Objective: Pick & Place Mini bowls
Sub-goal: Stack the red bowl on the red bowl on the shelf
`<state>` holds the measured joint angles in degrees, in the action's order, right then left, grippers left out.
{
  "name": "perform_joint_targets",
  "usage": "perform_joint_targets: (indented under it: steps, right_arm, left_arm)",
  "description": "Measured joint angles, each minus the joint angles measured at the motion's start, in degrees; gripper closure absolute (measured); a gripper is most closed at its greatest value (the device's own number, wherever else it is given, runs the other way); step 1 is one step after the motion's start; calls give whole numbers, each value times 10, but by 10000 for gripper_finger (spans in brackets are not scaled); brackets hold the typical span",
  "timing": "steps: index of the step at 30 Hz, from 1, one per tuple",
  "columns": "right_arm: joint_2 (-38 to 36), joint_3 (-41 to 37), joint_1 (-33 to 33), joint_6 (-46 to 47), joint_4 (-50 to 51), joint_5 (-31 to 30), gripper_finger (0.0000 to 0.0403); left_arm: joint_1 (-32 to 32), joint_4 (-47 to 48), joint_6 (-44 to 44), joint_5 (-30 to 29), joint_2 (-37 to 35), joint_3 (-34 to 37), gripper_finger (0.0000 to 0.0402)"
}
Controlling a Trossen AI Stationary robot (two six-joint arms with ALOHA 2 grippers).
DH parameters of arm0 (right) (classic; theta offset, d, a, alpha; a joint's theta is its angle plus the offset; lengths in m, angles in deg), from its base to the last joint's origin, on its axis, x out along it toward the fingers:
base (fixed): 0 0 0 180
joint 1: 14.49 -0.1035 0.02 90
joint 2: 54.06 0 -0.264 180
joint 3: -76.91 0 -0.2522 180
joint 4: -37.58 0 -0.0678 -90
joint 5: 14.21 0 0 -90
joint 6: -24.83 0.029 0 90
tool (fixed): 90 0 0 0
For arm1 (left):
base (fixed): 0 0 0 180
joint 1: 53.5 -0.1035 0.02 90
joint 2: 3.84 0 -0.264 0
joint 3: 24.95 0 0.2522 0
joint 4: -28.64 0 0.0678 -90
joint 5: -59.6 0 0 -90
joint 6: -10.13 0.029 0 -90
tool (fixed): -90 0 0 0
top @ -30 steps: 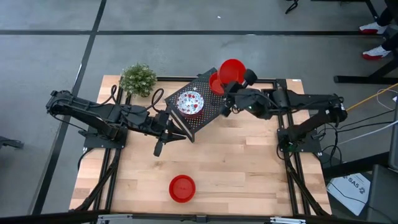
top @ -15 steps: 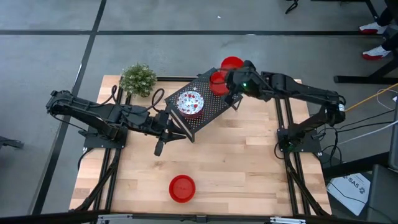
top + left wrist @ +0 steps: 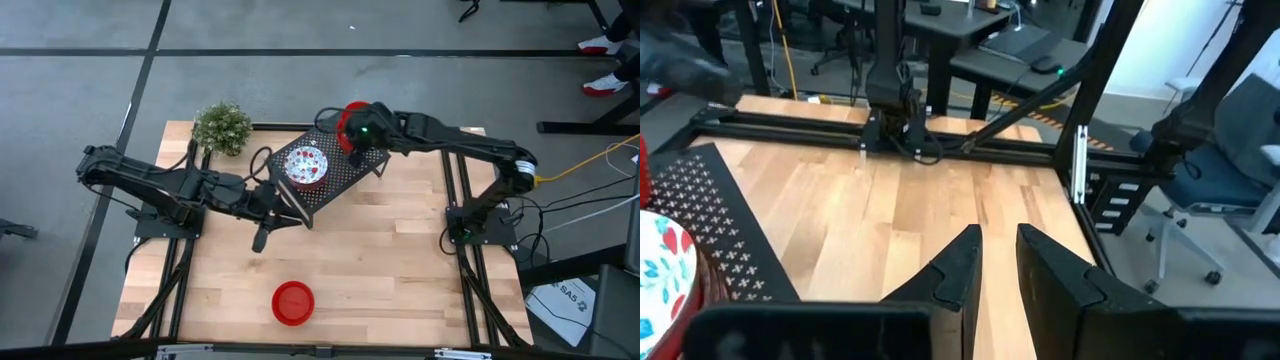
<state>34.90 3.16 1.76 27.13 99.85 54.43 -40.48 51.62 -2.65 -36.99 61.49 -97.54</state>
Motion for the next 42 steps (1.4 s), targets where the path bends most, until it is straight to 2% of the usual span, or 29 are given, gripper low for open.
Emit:
perform_joint_targets:
  steps: [8,14,21,25,35,42]
  right_arm:
    - [32,0,24,0,0,25,390]
    - [37,0,38,0,-2,89,390]
    - [37,0,48,5,0,90,386]
    - [37,0,51,20,2,90,360]
    - [37,0,59,50,3,90,260]
    - [37,0,59,47,3,131,234]
  left_arm:
    - [0,0,0,5,18,0,343]
    - [0,0,0,5,21,0,339]
    - [0,0,0,3,21,0,342]
    - [0,0,0,2,21,0,342]
    - [0,0,-1,2,21,0,341]
    - [0,0,-2,2,21,0,340]
